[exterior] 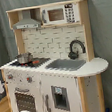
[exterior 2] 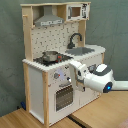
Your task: Play with the kitchen
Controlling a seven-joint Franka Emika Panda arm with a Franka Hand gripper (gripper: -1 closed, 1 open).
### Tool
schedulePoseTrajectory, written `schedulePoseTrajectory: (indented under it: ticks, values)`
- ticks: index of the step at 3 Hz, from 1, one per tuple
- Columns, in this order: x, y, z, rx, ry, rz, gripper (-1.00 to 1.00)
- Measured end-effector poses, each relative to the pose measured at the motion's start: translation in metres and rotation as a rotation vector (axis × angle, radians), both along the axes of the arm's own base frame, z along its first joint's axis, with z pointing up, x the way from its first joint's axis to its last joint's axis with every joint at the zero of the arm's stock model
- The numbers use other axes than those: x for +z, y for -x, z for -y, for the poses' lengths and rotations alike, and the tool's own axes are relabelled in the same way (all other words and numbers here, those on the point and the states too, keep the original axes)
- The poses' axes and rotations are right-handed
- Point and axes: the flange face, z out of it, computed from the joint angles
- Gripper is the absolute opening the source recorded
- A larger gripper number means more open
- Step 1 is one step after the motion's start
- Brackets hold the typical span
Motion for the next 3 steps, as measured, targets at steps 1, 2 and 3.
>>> schedulePoseTrajectory:
  ticks: [1, 2, 3]
  values:
    - [0.004, 0.015, -0.005, 0.000, 0.090, 0.025, 1.00]
    - [0.007, 0.031, -0.007, -0.013, 0.173, 0.049, 1.00]
    - [0.019, 0.047, -0.010, -0.016, 0.260, 0.079, 1.00]
